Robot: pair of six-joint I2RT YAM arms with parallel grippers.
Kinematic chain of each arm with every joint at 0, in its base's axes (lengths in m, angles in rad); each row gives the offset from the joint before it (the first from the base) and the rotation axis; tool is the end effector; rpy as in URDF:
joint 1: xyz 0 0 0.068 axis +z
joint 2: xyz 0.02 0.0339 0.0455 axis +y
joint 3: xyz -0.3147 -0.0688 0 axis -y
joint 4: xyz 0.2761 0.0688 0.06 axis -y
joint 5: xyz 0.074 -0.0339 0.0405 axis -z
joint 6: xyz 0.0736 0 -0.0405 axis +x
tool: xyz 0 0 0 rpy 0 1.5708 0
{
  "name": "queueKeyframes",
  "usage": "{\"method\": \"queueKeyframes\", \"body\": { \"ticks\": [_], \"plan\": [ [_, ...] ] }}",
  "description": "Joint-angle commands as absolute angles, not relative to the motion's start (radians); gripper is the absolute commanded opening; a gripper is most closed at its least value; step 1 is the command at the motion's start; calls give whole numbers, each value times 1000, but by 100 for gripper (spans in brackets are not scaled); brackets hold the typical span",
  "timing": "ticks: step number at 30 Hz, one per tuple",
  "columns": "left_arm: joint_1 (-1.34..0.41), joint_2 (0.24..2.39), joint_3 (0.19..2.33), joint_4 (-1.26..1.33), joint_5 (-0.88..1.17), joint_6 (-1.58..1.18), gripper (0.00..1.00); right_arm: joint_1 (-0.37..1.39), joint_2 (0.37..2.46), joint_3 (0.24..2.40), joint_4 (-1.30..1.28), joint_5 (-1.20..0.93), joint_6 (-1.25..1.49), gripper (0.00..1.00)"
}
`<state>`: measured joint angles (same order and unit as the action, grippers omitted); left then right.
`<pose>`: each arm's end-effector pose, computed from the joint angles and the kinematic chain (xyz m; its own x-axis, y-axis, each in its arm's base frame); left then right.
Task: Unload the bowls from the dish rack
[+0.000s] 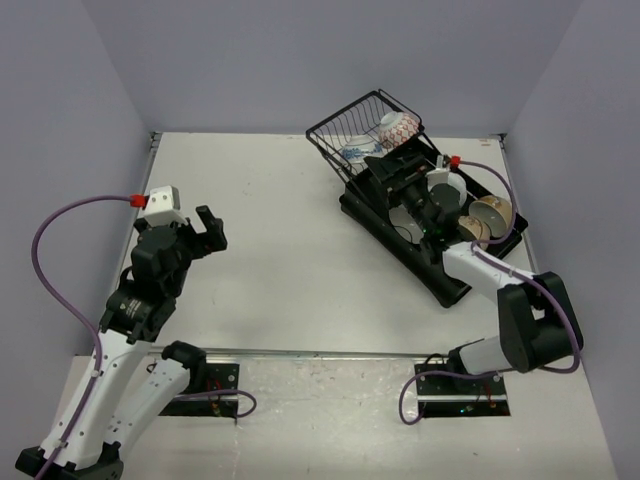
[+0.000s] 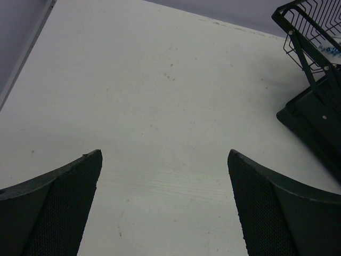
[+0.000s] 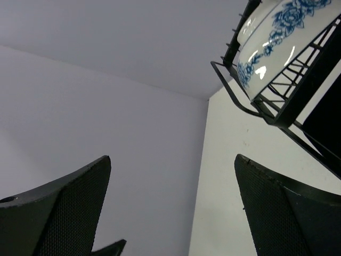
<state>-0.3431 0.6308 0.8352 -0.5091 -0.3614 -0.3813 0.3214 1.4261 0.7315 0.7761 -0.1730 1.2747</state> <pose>0.1597 -0.0294 0.3710 -0.2611 -0.2763 -0.9249 -0.1079 0.9605 -0.2565 0.3482 0.1293 0.3062 -0.4308 0.8496 -0.3042 -0.2122 0.2323 0.9492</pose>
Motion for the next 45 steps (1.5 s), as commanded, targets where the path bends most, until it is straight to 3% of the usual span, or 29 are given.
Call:
{"method": "queueKeyframes", "body": {
  "ticks": [1,8,17,45],
  "plan": [
    [-342,624,825,-466,-348,-367,100,322,1439,795,822,-3,1357,97],
    [-341,626,827,-466,-350,-367,100,324,1497,802,787,69,1494,94],
    [-334,620,828,-466,-353,-367,100,324,1594,833,841,80,1551,76],
    [-333,589,836,-477,-405,-371,100,313,1766,930,939,60,1598,63]
  ]
}}
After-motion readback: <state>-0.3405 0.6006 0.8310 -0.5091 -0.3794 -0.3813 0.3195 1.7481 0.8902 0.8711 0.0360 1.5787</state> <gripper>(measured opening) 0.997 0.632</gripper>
